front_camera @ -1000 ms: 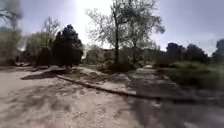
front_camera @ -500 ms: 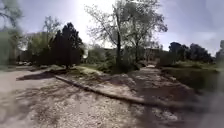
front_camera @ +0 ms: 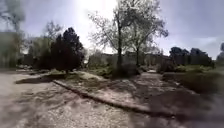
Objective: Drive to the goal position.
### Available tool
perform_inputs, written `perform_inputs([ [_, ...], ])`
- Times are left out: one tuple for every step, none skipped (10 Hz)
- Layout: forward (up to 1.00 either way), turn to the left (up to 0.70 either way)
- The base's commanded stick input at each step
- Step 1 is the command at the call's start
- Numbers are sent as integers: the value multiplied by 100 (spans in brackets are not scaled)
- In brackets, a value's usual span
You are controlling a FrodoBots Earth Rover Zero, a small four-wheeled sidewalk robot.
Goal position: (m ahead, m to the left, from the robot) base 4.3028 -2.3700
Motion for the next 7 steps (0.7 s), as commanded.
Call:
perform_inputs([
  [70,-24],
  [70,-35],
  [70,-35],
  [70,-35],
  [70,-35],
  [70,-35],
  [70,-35],
])
